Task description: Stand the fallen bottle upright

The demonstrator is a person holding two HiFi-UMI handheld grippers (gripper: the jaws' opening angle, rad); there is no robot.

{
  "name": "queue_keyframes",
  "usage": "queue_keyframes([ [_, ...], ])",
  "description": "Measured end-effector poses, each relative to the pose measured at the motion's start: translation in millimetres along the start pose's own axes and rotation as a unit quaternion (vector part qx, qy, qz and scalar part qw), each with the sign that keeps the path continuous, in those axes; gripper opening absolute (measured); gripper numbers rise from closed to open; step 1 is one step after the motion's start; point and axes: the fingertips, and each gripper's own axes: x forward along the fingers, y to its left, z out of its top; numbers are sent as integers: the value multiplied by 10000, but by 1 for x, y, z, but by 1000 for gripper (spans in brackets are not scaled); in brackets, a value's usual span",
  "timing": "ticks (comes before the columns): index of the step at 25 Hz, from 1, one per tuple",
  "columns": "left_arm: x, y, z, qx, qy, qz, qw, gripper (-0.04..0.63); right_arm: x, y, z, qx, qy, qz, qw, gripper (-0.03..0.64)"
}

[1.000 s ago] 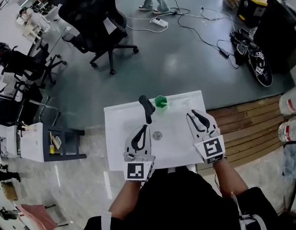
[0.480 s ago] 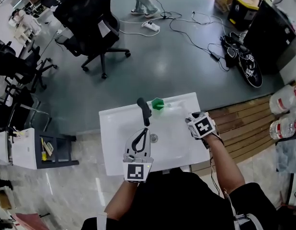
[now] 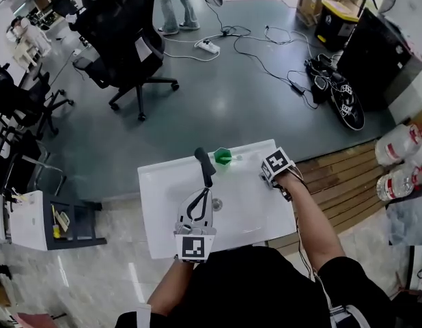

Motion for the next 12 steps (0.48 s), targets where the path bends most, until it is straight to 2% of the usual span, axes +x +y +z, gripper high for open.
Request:
queue_keyframes([
  [4,0,8,-2,15,-169,32,9999,18,20,3,-2,100,431,97,9990,321],
  [7,-5,9,-17,75,274,-51,9996,18,31,6,-2,134,703,114,9974,327],
  [12,-9,14,-16,-20,349,-18,9994,18,35,7,1,60,860,-24,9963,322],
])
